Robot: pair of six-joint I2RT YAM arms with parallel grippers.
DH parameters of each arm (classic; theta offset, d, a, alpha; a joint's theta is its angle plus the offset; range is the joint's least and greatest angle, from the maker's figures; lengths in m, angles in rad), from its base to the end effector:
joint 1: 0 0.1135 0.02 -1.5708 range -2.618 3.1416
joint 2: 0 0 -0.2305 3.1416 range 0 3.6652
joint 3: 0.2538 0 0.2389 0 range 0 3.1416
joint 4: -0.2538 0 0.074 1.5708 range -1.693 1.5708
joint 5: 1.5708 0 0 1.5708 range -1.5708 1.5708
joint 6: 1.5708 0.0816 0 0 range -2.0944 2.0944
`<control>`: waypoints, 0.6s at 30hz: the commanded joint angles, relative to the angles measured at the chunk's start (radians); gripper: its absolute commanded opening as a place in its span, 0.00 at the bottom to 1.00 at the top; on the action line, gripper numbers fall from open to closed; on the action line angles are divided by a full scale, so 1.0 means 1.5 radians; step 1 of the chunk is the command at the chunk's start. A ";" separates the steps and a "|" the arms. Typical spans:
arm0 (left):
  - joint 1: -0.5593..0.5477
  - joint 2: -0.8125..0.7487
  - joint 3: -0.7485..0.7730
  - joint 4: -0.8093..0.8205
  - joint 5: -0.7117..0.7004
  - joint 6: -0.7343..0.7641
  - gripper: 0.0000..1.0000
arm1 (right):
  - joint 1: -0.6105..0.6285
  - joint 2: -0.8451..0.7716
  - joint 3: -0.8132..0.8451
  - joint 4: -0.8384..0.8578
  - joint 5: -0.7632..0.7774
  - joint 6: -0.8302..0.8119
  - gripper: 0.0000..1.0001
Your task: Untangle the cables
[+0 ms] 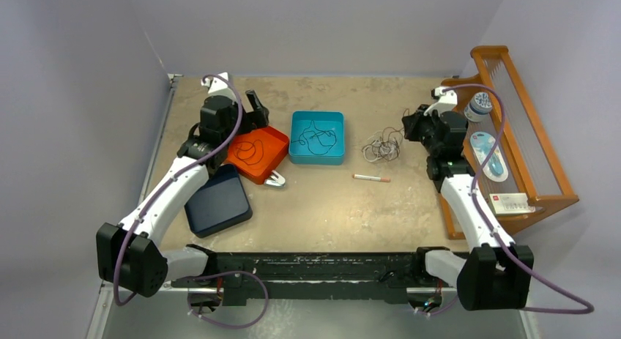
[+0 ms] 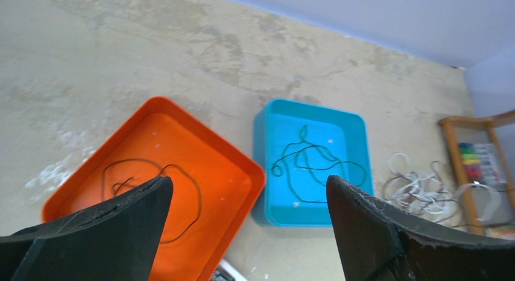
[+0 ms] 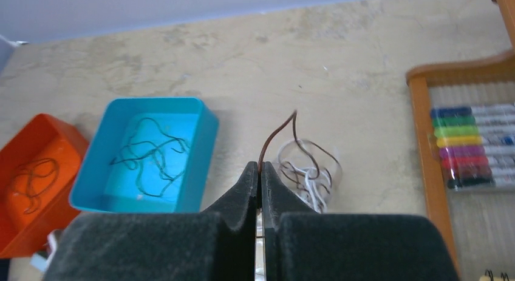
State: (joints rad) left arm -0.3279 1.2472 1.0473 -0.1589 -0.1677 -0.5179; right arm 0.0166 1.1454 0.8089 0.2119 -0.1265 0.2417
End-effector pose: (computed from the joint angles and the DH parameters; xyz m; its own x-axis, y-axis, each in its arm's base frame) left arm 0.3167 -0.0933 0.2907 -0.3728 -0.3888 -0.8426 -0.0172 0.9107 -0.4126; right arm 0.3165 0.0155 0.2845 -0.1545 0.2349 -0.9597 -0.1078 0.9615 0.2527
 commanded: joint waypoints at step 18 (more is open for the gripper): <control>-0.167 0.100 -0.044 0.394 0.184 -0.011 0.87 | -0.003 -0.060 0.052 -0.003 -0.151 0.120 0.00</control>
State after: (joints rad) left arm -0.5507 1.3872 1.0229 0.1703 0.0826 -0.5388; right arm 0.0166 1.0817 0.8650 0.1921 -0.2626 0.3668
